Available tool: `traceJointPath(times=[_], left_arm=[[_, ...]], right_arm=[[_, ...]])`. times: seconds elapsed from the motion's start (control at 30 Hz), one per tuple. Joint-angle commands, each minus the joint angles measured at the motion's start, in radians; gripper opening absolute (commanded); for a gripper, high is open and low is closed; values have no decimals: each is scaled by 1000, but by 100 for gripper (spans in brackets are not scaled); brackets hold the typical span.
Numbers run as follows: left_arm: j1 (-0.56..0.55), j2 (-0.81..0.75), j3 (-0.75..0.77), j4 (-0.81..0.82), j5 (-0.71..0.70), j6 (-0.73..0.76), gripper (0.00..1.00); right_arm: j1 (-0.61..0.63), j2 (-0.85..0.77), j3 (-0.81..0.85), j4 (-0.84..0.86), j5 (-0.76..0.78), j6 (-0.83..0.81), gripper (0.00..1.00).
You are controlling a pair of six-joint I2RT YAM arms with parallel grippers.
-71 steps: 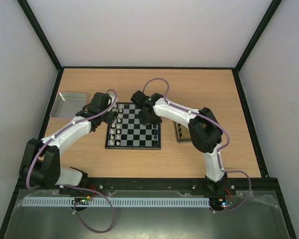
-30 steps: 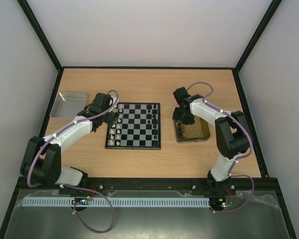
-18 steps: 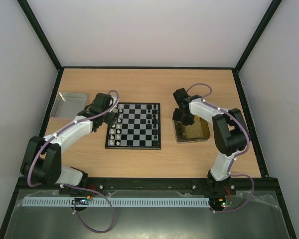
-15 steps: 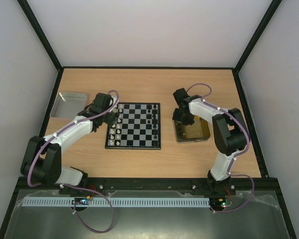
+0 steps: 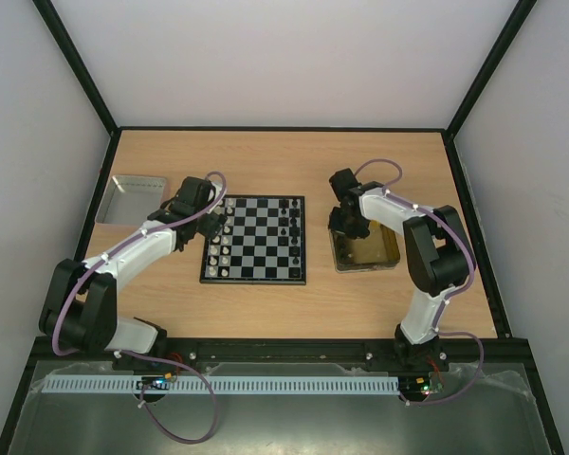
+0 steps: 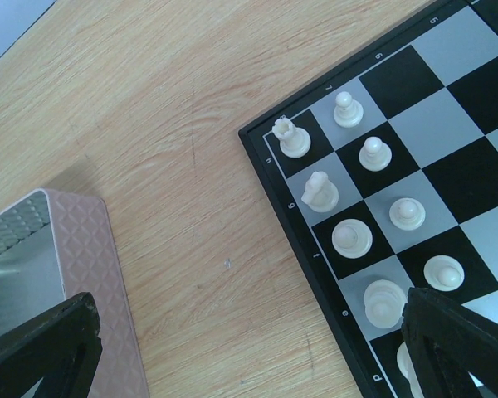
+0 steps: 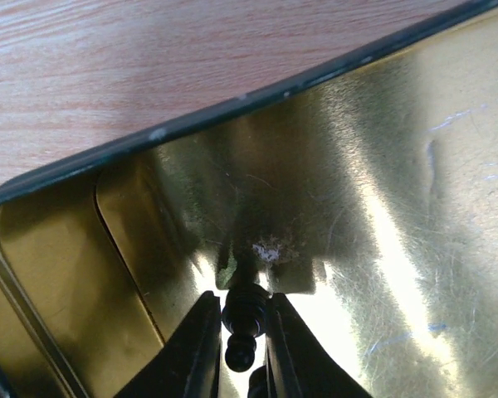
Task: Set up the chess pieces on the board
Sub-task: Pick up the chess piece from the storage box, then place the chess piece on the chessboard.
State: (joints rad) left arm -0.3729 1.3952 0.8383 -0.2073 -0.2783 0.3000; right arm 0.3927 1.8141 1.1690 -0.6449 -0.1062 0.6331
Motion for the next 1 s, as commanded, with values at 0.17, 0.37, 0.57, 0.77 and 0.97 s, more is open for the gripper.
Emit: traceJointPath(times=[0.17,0.37,0.57,0.77,0.97], left_arm=[[-6,4,-5,6,-17,5,99],[-7,2,-5,8,-16,5,99],[-6,1,-7,12,-16,7,99],[-7,1,-6,11,-16,7,99],[-6,-1,-5,9,-18,5,99]], right_arm=[[-4,9,-20,-3,21,-15,4],[-2,-78,21,-88,71,-16,2],[96,-187,137,-245,133,-7,2],[263,-180,241,-300,103,54,2],[398,-102,254,-260,81,79,2]])
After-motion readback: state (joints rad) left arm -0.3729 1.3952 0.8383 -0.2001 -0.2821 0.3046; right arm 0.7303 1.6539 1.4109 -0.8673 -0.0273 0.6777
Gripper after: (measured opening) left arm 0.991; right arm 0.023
